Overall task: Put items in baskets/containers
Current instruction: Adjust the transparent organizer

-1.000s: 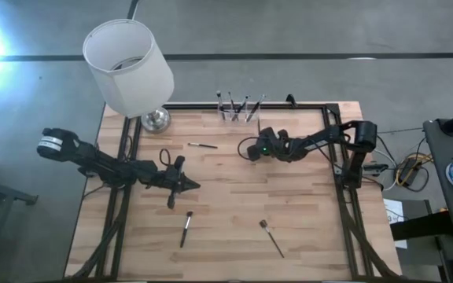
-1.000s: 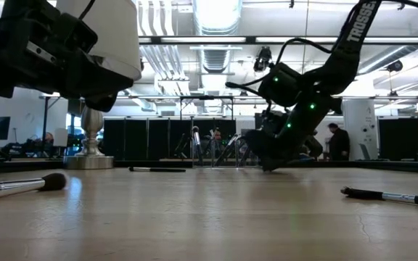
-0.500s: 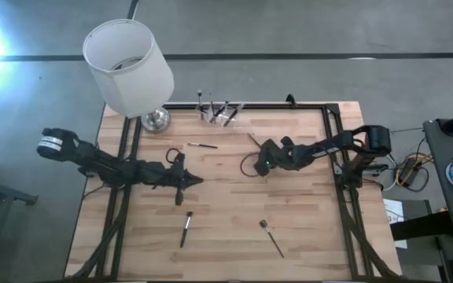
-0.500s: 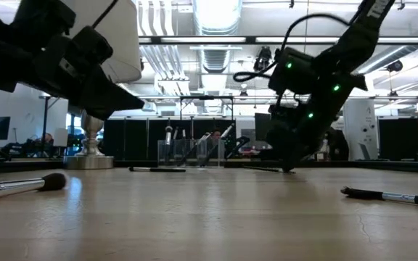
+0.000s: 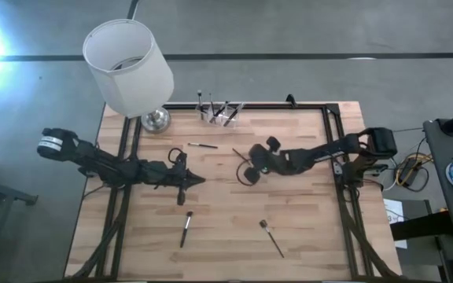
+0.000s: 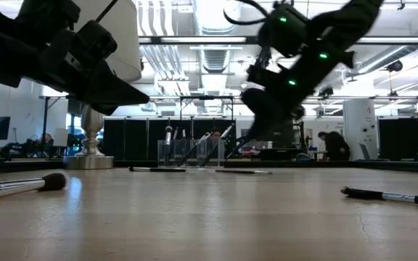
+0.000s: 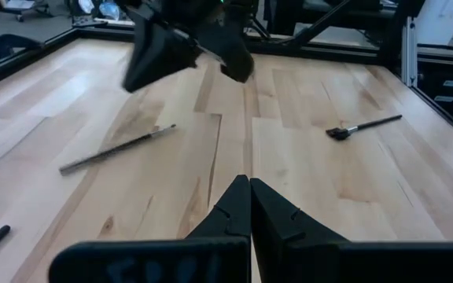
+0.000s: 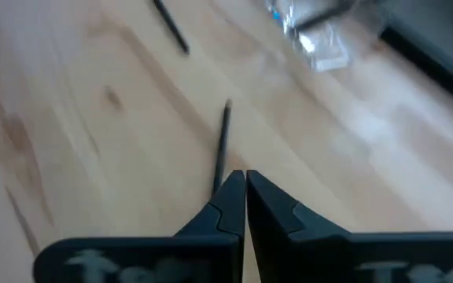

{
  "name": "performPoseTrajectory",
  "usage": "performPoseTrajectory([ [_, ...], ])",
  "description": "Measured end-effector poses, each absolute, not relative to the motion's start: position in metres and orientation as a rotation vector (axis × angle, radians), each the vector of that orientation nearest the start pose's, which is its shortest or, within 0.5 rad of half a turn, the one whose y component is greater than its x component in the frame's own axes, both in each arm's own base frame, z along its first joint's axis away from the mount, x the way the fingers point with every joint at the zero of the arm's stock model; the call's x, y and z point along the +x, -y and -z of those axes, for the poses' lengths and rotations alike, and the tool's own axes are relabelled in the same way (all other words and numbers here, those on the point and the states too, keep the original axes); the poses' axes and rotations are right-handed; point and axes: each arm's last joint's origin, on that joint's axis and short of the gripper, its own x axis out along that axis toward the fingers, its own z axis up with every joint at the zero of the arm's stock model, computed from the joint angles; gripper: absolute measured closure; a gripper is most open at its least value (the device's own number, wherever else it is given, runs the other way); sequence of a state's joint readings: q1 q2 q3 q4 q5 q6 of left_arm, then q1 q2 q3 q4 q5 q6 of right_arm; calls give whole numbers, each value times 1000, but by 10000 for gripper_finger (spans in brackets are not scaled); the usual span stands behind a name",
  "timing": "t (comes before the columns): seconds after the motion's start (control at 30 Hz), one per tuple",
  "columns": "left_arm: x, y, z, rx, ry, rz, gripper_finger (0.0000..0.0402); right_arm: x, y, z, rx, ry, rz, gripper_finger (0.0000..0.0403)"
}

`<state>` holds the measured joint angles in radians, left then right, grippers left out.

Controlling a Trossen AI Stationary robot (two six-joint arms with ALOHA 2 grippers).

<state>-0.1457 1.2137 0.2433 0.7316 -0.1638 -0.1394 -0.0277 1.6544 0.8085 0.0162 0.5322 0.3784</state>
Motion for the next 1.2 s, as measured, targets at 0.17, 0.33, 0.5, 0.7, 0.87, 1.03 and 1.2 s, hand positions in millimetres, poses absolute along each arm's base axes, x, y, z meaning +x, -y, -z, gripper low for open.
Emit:
performPoseTrajectory([
  [0.17, 207, 26, -159, -101, -238, -34, 401, 337, 54, -170, 84, -672, 717, 395],
  [0.33, 206, 26, -156, -95, -271, -36, 401, 355, 88, -187, 90, -631, 772, 394],
  [0.5, 206, 26, -156, -95, -273, -36, 401, 369, 127, -201, 188, -587, 797, 391],
  [0.7, 206, 26, -156, -100, -274, -37, 401, 367, 163, -199, 361, -602, 846, 354],
  [0.87, 206, 26, -155, -99, -275, -37, 401, 373, 164, -195, 344, -567, 782, 341],
  [1.03, 206, 26, -156, -99, -272, -36, 401, 375, 175, -187, 343, -553, 806, 383],
  [1.2, 206, 26, -156, -99, -272, -37, 401, 381, 193, -177, 348, -595, 843, 394],
])
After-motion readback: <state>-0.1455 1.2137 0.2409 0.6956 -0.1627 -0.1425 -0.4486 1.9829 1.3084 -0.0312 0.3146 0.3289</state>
